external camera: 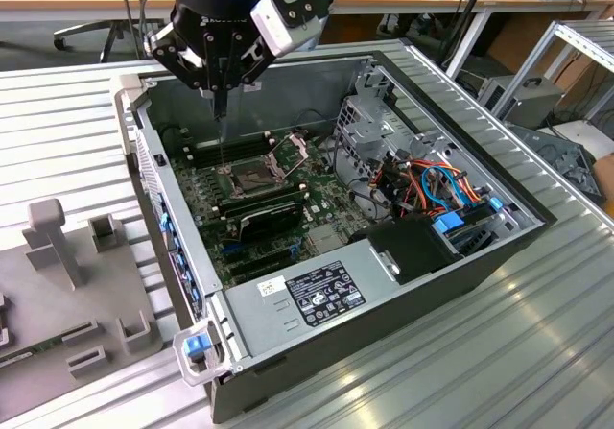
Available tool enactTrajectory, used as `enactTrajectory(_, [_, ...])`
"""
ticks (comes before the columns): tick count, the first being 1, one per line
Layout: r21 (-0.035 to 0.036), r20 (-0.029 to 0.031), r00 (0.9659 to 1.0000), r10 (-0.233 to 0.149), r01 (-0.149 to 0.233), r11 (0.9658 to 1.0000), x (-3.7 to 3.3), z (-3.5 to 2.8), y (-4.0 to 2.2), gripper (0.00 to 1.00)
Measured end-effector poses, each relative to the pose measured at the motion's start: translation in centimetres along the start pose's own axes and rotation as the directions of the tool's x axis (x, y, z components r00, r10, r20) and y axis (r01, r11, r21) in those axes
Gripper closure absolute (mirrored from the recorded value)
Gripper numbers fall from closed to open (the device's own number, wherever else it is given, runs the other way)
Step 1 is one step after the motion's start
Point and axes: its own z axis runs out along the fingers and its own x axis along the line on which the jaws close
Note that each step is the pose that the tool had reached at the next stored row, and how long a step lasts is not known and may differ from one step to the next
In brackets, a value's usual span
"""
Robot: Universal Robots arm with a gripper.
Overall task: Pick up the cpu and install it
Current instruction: 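Reach for the cpu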
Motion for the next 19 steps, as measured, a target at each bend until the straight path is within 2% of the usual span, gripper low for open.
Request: enactTrajectory(19, [0.0000,0.0000,1.0000,0.000,0.000,1.0000,0.58,-0.02,-0.04,0.89])
